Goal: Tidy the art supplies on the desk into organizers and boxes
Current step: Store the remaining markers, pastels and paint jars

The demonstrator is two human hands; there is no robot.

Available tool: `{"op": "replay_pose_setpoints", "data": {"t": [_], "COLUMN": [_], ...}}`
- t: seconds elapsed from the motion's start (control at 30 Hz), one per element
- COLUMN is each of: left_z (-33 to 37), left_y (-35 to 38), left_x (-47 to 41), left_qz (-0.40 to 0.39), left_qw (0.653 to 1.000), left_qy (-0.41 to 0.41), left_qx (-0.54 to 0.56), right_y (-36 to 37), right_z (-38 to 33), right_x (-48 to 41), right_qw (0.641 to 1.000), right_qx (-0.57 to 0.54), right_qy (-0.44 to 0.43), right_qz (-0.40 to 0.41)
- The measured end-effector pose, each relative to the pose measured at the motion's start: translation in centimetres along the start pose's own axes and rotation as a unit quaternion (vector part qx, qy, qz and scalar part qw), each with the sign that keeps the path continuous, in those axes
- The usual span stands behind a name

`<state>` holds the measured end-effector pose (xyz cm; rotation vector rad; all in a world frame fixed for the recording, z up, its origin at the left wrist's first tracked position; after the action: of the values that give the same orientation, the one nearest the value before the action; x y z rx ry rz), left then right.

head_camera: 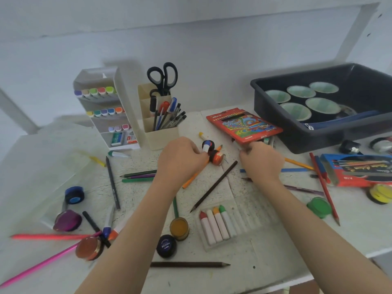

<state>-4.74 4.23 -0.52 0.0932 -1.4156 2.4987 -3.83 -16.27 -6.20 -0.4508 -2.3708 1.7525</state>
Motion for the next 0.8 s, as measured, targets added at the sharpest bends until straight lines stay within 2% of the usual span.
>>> {"op": "replay_pose_setpoints", "data": {"t": [0.13,0.27,0.47,0.57,0.73,0.8], "left_z": [-0.9,-1.2,-1.6,-2.2,-3.2,-3.3], "left_y": [-0.3,-0.2,0.3,0.3,0.4,0.5], "left_x": [1.2,2.2,3.1,3.5,3.9,4.0], "left_qz": [0.007,-0.019,-0.031,-0.036,-0.045,-0.049], "left_qw": [0.996,0.995,0.996,0.994,0.990,0.989], "left_qy": [0.002,-0.006,-0.017,-0.027,-0.046,-0.045], "left_qx": [0.090,0.094,0.086,0.096,0.124,0.134], "right_y": [-1.0,-2.5,-4.1,-3.7,-2.3,-1.8], "right_z": [0.4,0.8,0.4,0.7,1.4,1.3], "right_x": [1.4,4.4,9.9,12.2,14.3,14.7], "right_qw": [0.999,0.989,0.941,0.925,0.939,0.944], "right_qx": [-0.039,-0.140,-0.308,-0.351,-0.307,-0.271], "right_qy": [0.001,-0.055,-0.135,-0.135,-0.114,-0.117], "right_qz": [-0.022,-0.010,-0.033,-0.060,-0.105,-0.149]}}
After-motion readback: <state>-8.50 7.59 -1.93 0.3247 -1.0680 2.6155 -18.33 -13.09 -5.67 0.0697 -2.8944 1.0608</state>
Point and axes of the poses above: each hand's wrist, its own x-axis away from the middle knuckle, its own y-axis out of the palm, z = x × y, the point moved 6 cm from there along -x, towards the middle knuckle, and after that the axes turned 15 degrees about -z, right-handed, at the moved point
